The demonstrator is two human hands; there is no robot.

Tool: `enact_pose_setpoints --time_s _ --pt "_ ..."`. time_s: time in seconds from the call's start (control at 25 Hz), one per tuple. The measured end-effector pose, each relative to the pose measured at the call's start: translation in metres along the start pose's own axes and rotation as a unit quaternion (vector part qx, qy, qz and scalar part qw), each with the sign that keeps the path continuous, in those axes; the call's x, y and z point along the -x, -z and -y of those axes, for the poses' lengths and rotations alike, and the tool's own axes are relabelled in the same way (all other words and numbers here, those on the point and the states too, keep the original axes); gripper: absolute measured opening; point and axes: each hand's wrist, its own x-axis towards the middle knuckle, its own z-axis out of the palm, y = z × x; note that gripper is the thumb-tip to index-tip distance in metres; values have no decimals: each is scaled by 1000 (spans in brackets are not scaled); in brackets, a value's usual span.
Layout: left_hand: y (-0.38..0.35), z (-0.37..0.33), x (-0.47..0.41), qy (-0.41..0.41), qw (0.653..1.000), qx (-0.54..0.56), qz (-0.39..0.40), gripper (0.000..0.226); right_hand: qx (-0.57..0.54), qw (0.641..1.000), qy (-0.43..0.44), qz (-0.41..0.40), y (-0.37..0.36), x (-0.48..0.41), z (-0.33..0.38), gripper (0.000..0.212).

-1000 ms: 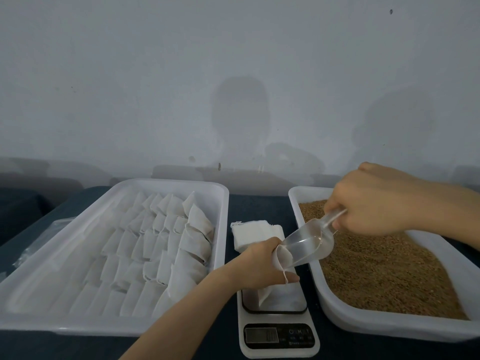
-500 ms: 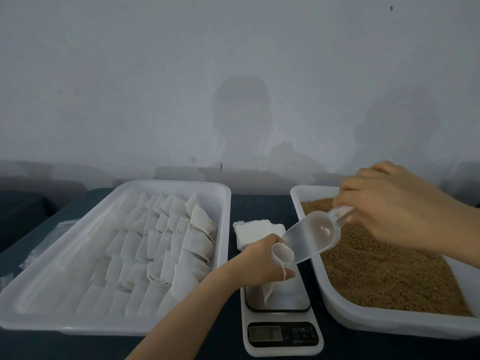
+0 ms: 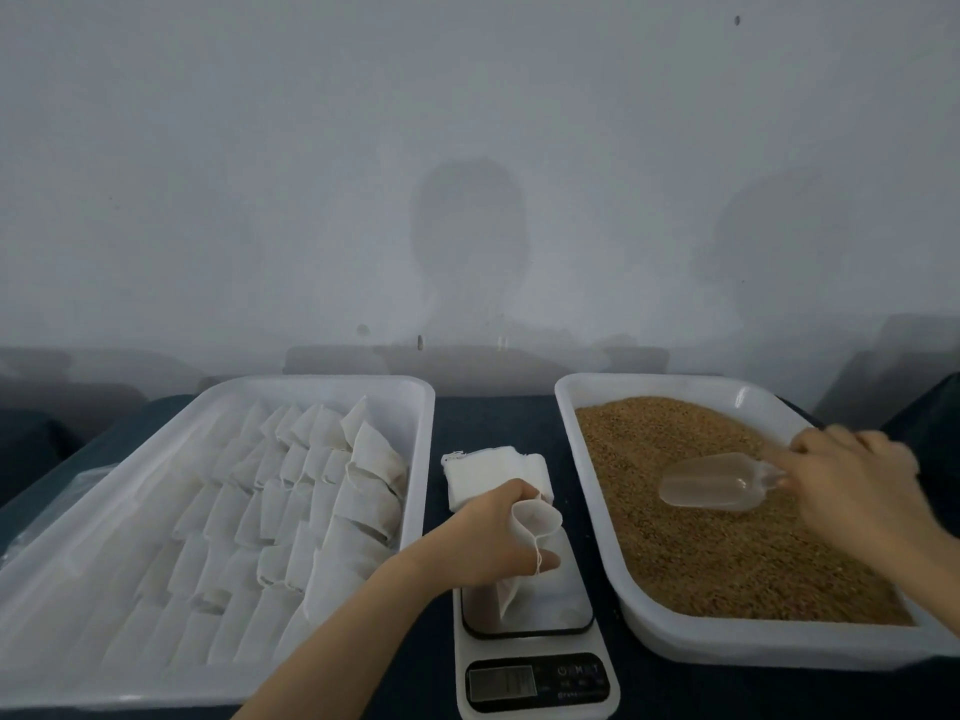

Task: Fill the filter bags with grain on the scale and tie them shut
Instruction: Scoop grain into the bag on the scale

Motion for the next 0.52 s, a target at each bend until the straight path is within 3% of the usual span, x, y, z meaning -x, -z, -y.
enact_pose_setpoints --time_s 0.12,0.52 --pt "0 -1 1 2 1000 6 7 52 -15 999 -44 19 -11 -6 16 44" --pt "2 -3 2 0 1000 1 12 54 -148 985 -72 58 -37 -23 41 32"
